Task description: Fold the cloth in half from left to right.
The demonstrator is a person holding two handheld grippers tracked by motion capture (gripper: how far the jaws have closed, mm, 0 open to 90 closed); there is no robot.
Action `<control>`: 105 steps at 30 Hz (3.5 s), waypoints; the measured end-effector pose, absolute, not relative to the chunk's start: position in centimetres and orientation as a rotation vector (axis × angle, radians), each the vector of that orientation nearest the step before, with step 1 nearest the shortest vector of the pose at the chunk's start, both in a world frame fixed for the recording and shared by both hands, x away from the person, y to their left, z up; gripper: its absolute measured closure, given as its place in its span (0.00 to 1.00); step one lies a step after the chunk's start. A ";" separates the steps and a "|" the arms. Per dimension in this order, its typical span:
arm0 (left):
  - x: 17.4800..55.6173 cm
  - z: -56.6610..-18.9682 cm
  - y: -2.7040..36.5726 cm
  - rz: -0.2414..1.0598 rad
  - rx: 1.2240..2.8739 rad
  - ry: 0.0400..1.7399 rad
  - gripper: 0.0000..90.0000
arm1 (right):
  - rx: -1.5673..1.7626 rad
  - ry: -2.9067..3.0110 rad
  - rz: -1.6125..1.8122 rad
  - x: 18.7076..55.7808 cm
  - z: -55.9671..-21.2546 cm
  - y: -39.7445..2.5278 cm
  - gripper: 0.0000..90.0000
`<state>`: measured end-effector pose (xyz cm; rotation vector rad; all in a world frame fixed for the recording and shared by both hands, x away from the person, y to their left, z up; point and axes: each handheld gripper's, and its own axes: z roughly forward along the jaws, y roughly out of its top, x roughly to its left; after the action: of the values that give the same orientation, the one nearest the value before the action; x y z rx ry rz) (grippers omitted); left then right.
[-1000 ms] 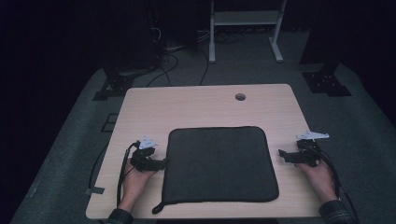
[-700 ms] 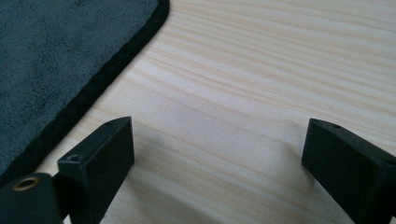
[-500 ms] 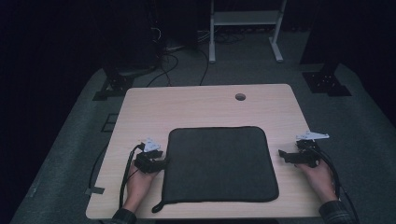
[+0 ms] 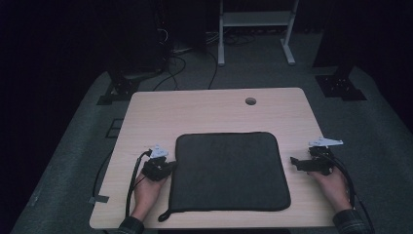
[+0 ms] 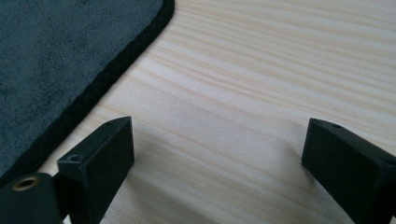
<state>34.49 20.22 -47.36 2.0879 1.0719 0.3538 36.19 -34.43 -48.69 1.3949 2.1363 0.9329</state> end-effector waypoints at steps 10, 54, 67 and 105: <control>34.7 -46.8 21.6 0.371 2.083 1.095 0.98 | 1.386 2.145 0.935 35.9 -48.7 -34.4 0.09; 36.6 -43.2 14.2 0.084 1.869 0.817 0.97 | 1.381 2.151 0.937 35.9 -48.7 -34.4 0.09; 37.4 -43.2 10.1 0.031 1.895 0.749 0.97 | 1.381 2.151 0.938 35.9 -48.7 -34.4 0.09; 39.3 -44.0 0.2 -0.144 1.898 0.608 0.98 | 1.381 2.152 0.937 35.9 -48.7 -34.4 0.09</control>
<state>39.28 0.18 -44.03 1.8981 0.6083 -0.1441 35.86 -34.40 -48.68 1.3809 2.1518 0.9367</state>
